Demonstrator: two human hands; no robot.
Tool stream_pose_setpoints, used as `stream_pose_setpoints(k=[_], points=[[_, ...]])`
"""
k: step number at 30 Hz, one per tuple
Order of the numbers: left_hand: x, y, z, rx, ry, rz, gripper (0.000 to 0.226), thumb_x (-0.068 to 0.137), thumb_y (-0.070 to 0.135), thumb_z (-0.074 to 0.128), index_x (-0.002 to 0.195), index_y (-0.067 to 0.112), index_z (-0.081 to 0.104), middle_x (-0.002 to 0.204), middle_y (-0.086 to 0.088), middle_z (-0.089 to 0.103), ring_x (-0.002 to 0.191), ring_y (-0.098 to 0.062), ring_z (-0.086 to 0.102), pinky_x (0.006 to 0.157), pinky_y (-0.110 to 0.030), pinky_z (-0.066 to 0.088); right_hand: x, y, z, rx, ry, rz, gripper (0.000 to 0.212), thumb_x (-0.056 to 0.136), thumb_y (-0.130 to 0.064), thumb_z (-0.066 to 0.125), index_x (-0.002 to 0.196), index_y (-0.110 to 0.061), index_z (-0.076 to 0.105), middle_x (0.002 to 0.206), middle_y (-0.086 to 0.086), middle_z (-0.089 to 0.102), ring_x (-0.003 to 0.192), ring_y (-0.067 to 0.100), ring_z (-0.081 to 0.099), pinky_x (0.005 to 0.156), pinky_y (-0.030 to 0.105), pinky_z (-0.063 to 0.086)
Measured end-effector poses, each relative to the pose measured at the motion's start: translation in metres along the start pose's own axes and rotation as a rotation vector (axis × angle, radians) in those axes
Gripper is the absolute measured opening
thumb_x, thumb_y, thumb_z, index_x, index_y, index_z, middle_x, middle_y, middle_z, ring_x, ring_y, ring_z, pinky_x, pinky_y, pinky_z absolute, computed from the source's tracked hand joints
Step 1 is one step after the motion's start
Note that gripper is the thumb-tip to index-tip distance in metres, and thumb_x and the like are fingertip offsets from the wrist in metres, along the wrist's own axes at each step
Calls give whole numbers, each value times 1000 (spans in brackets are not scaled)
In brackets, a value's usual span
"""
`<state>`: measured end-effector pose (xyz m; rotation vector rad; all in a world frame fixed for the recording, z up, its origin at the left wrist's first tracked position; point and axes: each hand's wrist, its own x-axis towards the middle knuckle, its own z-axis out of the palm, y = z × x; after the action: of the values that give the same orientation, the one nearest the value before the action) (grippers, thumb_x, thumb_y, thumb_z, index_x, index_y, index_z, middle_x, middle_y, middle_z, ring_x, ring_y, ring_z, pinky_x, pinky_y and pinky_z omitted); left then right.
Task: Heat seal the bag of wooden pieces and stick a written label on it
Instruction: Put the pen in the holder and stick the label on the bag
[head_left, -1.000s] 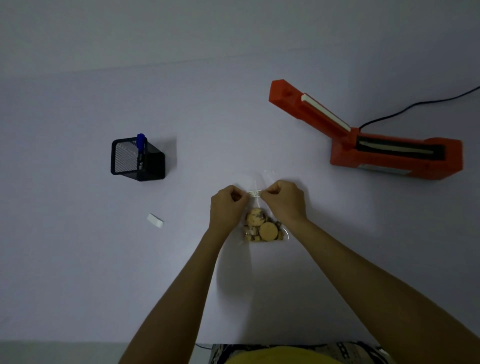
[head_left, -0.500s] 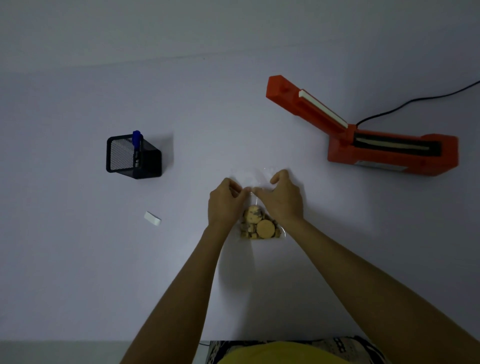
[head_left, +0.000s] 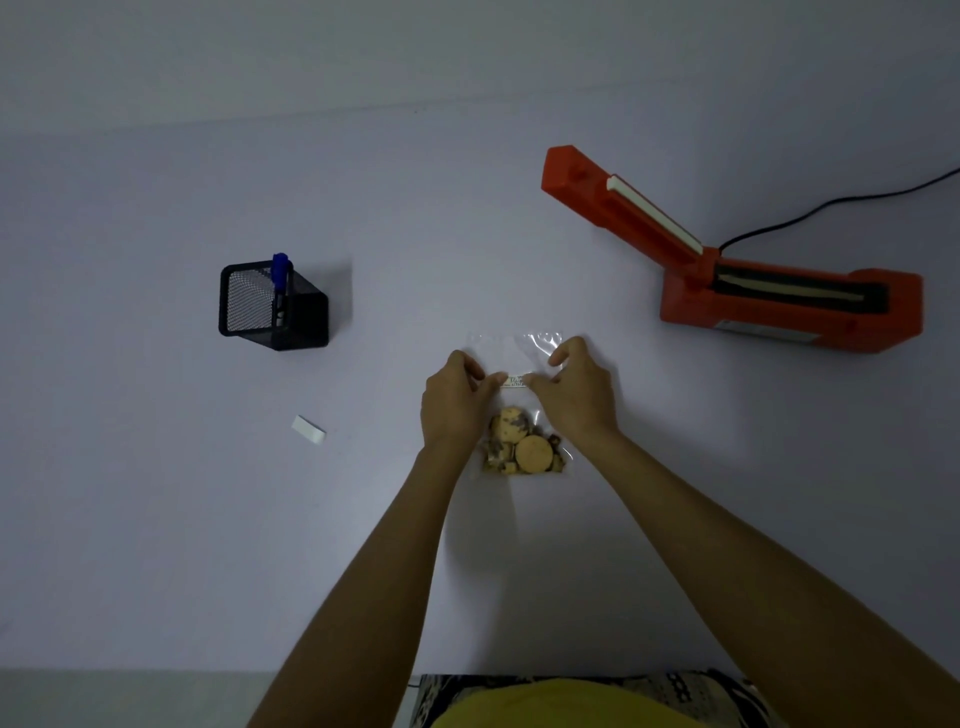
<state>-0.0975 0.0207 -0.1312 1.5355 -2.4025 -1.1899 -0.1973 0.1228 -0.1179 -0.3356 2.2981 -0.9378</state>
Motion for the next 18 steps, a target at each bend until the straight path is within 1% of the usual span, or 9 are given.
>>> stream_pose_setpoints(k=[2, 4, 8, 11, 13, 15, 16, 18], points=[[0, 0, 0, -5, -1, -1, 32, 81, 41, 71, 87, 13, 57, 74, 2, 61, 68, -15, 58, 63, -28, 48, 2, 2, 0, -8, 0, -11, 25, 85, -18, 68, 94, -15, 45, 71, 0, 57, 61, 18, 55, 48, 21, 36], [-1, 0, 1, -14, -1, -5, 31, 81, 40, 72, 87, 13, 57, 74, 2, 61, 69, -15, 58, 63, -28, 48, 2, 3, 0, -4, 2, -16, 21, 86, -16, 65, 94, -15, 45, 70, -1, 55, 61, 18, 54, 47, 20, 34], [-1, 0, 1, -17, -1, -11, 30, 81, 39, 72, 88, 13, 57, 75, 2, 61, 69, -14, 58, 60, -23, 44, 1, 3, -1, -10, 3, -20, 31, 81, -19, 72, 94, -14, 45, 68, -2, 54, 56, 12, 51, 47, 20, 36], [-2, 1, 1, -24, -2, -14, 30, 81, 38, 72, 89, 13, 57, 76, 1, 61, 69, -14, 57, 59, -21, 42, 3, 4, -1, -15, -13, -26, 26, 83, -13, 68, 94, -14, 45, 66, -1, 53, 59, 18, 54, 48, 22, 38], [-3, 2, 1, -24, -1, -23, 31, 81, 39, 72, 90, 13, 56, 76, 1, 61, 70, -15, 58, 62, -24, 45, 4, 4, -2, -23, -5, -20, 24, 82, -10, 66, 96, -13, 47, 67, -1, 53, 61, 20, 55, 51, 26, 40], [-4, 3, 1, -27, 6, -28, 33, 81, 40, 72, 90, 13, 56, 76, 1, 60, 72, -18, 60, 64, -28, 48, 4, 3, -4, -11, -11, -11, 23, 81, -10, 65, 96, -13, 47, 69, 2, 55, 63, 22, 55, 57, 27, 42], [-6, 3, 1, -29, 9, -25, 34, 80, 41, 72, 90, 13, 56, 77, 1, 61, 73, -18, 60, 65, -30, 49, 3, 3, -6, 0, -24, -11, 23, 81, -12, 65, 96, -14, 48, 69, 2, 56, 62, 21, 56, 56, 27, 42], [-6, 5, 0, -22, 5, -27, 40, 77, 44, 73, 93, 12, 56, 80, 0, 61, 74, -18, 60, 65, -31, 49, 2, 5, -12, 21, -60, -14, 24, 82, -15, 67, 96, -15, 48, 68, 1, 57, 58, 16, 54, 51, 24, 40]])
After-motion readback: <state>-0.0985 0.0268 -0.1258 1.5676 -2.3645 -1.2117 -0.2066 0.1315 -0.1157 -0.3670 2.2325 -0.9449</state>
